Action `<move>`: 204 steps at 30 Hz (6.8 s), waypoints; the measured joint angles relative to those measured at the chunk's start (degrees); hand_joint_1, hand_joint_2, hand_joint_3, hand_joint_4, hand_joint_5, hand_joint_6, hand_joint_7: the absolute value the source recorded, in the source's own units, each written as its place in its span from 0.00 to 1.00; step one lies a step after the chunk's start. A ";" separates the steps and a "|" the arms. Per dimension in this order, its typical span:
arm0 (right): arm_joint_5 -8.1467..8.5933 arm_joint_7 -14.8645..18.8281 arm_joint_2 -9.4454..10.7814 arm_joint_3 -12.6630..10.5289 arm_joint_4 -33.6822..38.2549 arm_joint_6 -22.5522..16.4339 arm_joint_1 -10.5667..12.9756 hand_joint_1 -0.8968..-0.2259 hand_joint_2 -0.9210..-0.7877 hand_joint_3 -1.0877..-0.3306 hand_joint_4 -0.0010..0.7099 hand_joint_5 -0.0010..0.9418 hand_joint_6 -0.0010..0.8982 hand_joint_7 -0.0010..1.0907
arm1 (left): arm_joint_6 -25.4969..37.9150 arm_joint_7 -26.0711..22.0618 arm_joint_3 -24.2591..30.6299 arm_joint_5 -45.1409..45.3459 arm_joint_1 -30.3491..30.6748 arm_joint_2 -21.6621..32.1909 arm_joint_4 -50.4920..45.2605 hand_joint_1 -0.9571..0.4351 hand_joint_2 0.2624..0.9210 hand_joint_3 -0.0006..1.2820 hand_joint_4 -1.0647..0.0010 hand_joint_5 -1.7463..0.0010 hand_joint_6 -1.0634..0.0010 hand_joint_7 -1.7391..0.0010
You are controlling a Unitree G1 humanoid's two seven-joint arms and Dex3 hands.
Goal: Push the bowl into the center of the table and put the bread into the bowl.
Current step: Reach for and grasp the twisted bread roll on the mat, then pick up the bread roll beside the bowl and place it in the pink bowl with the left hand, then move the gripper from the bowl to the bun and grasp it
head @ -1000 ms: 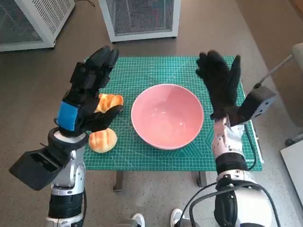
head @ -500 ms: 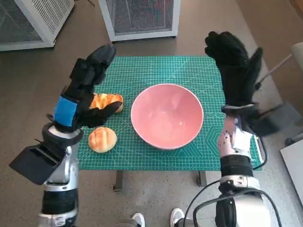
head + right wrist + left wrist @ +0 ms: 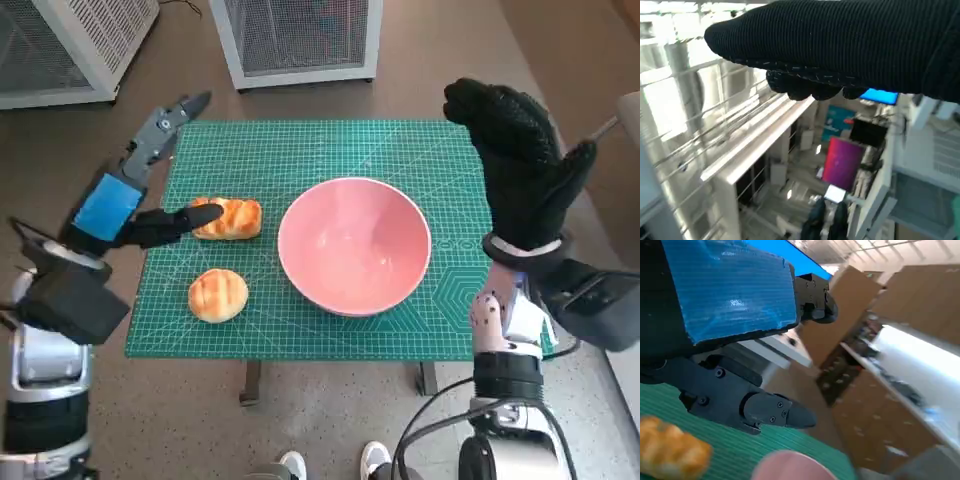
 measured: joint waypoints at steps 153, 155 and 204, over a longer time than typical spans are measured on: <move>2.77 -1.36 2.94 1.90 -7.71 4.11 8.44 0.73 0.00 0.81 0.50 0.00 0.20 0.48 | 2.20 18.71 -20.18 22.12 -18.18 -2.05 17.00 0.69 1.00 0.09 0.44 0.29 0.44 0.30; 2.78 -1.30 2.86 1.89 -7.72 4.21 8.44 0.73 0.00 0.81 0.50 0.00 0.20 0.48 | 2.91 18.03 -19.97 22.20 -16.99 -2.37 12.90 0.69 1.00 0.09 0.44 0.29 0.43 0.31; 2.68 -1.73 1.49 2.01 -10.37 6.54 10.68 0.73 0.00 0.81 0.50 0.00 0.19 0.49 | 5.74 -10.69 -23.79 13.69 -9.78 -8.75 1.70 0.39 0.85 0.00 1.00 1.00 0.95 0.90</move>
